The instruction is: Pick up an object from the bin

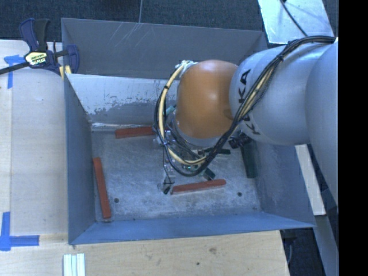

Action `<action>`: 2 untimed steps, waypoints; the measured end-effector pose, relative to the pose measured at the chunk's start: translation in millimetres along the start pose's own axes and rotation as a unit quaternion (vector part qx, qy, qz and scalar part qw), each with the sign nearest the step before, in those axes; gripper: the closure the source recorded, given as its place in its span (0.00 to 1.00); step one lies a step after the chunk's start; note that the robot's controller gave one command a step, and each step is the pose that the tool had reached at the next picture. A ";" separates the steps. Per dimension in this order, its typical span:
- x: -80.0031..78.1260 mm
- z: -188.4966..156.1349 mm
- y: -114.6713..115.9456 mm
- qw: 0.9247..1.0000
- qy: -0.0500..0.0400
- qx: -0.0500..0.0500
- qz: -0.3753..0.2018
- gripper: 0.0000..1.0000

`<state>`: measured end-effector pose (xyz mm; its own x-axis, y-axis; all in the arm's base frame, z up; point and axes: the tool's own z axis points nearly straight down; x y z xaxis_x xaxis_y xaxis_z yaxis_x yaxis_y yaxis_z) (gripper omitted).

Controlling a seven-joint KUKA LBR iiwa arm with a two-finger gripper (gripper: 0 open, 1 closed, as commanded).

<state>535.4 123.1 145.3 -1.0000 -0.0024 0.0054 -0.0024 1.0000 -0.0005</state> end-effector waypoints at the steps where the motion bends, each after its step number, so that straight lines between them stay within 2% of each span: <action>1: -37.8 13.6 -106.2 0.986 -0.006 0.001 -0.166 0.00; 2: -14.0 75.8 -100.4 0.999 -0.003 0.000 -0.047 0.00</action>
Offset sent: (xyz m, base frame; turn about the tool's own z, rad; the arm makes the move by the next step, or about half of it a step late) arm 0.0368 -0.1036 -0.0138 -0.3383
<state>549.3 22.7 69.5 -0.9954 -0.0963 0.0003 -0.0963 0.9954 -0.0001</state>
